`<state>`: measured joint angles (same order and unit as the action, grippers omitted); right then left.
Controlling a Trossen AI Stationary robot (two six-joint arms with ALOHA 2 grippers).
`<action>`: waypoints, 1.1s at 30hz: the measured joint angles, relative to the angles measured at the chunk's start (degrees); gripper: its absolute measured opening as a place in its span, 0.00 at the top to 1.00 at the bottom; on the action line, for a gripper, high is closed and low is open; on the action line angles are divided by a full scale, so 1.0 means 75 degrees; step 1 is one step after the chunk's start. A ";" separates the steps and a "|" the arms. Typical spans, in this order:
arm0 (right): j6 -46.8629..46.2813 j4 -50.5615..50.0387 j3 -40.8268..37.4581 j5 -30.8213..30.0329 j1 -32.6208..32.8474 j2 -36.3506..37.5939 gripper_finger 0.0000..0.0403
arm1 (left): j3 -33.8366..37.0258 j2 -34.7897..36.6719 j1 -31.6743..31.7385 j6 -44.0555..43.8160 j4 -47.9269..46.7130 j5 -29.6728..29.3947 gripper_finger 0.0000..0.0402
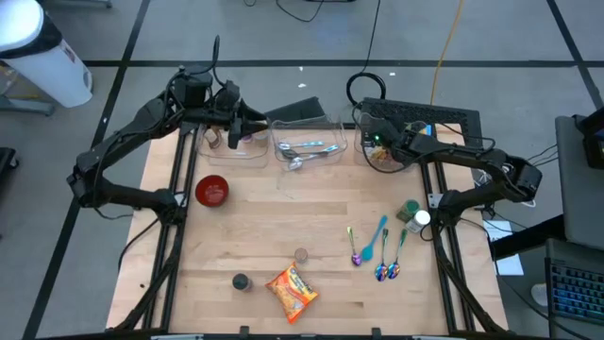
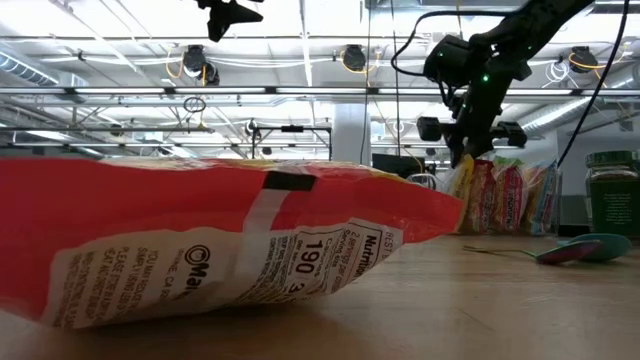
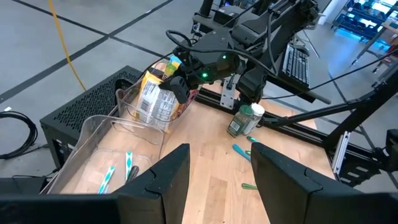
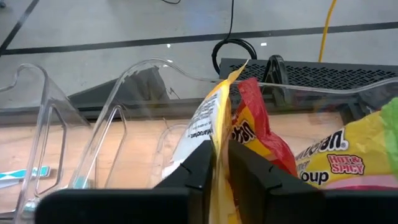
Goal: Pick & Place Food Item
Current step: Put the yellow noodle pack into the right transparent bin, then put the right blue spoon into the middle transparent bin
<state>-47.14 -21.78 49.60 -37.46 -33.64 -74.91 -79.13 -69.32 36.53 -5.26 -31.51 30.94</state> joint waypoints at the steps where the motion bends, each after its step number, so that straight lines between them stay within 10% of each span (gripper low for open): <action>1: 0.0078 0.0006 0.0000 0.0001 0.0001 0.0000 0.87 | 0.0000 0.0000 0.0001 -0.0002 0.0000 0.0000 0.56; 17: 0.2330 0.1226 0.0000 0.0171 -0.0002 0.0938 0.65 | 0.0000 0.0000 0.0003 -0.0023 0.0006 -0.0006 0.56; 26: 0.4197 0.3895 0.0000 0.4034 0.0251 0.1801 0.64 | 0.0000 0.0094 -0.0015 0.0032 0.0037 0.0139 0.56; 33: 0.4577 0.4613 0.0000 0.4606 0.1682 0.1777 0.64 | 0.0000 0.0088 -0.0720 0.0263 0.0000 0.0265 0.56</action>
<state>-12.80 12.82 49.60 -2.92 -21.02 -61.58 -79.13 -68.66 31.13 -3.29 -31.51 32.93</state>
